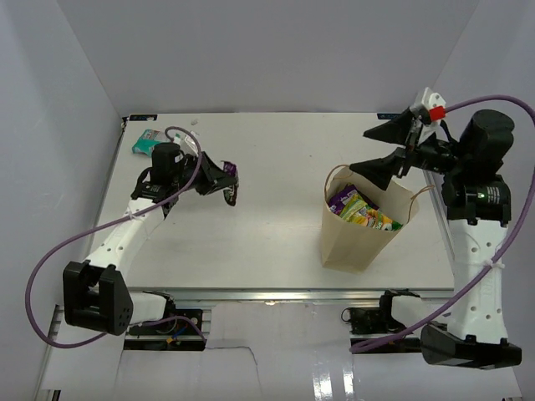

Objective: Place the snacks into the paper bag

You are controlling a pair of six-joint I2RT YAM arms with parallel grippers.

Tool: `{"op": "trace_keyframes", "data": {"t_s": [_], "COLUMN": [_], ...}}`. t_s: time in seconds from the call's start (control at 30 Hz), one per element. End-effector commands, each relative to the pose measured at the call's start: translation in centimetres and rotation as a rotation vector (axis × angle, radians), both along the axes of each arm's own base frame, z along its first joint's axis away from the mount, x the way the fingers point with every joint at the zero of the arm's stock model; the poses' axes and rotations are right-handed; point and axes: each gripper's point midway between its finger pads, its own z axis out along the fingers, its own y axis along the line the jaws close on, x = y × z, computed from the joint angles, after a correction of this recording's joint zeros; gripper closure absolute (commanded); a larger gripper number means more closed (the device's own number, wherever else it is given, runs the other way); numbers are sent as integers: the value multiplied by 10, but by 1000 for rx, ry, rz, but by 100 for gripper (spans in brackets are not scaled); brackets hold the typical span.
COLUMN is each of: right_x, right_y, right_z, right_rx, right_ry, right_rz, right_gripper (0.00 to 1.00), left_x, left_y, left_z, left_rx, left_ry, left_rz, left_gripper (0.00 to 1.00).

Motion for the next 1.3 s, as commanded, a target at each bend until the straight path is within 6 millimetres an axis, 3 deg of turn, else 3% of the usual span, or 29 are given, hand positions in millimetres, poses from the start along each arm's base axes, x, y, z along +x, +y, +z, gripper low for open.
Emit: {"op": "trace_keyframes", "data": {"t_s": [0.0,0.03,0.13,0.17,0.23,0.33,0.5,0.6,0.7,0.73,0.77,0.83,0.93,1.03,1.07,1.13,1.17,1.27], "right_x": [-3,-10,-2,8,28,36,35,40,43,43,42,39,36,34,33,38,45,52], "right_y": [41,64,89,91,103,122,147,147,147,148,149,150,152,153,152,146,136,112], "right_z": [7,6,2,6,-4,-17,-45,-53,-56,-56,-56,-53,-48,-47,-44,-35,-20,10], "right_rx": [32,26,77,90,116,144,134,129,132,135,139,152,163,162,164,169,184,159], "right_ry": [67,96,218,235,347,446,551,565,580,585,589,589,580,575,563,509,457,262], "right_rz": [136,172,186,134,68,37,28,-7,-25,-18,-5,11,35,54,58,42,20,12], "right_gripper": [5,6,7,8,9,9,8,10,27,34,49,60,71,88,92,92,92,92], "left_x": [-27,-36,-41,-51,-58,-65,-69,-71,-73,-73,-74,-74,-73,-73,-73,-76,-78,-69], "left_y": [-62,-76,-100,-117,-138,-157,-169,-169,-169,-169,-169,-169,-168,-167,-167,-162,-160,-139], "left_z": [110,125,137,151,157,175,192,197,199,197,198,195,192,196,199,207,208,207], "left_rx": [-356,-380,-379,-391,-400,-417,-432,-439,-442,-441,-442,-440,-436,-431,-429,-414,-404,-317], "left_ry": [-337,-397,-441,-472,-484,-515,-549,-555,-557,-553,-555,-550,-545,-566,-582,-641,-663,-705], "left_rz": [-352,-423,-508,-558,-606,-643,-652,-651,-652,-652,-654,-655,-649,-640,-641,-649,-653,-594], "left_gripper": [83,83,83,83,83,83,83,83,82,82,82,80,71,51,38,25,13,9]}}
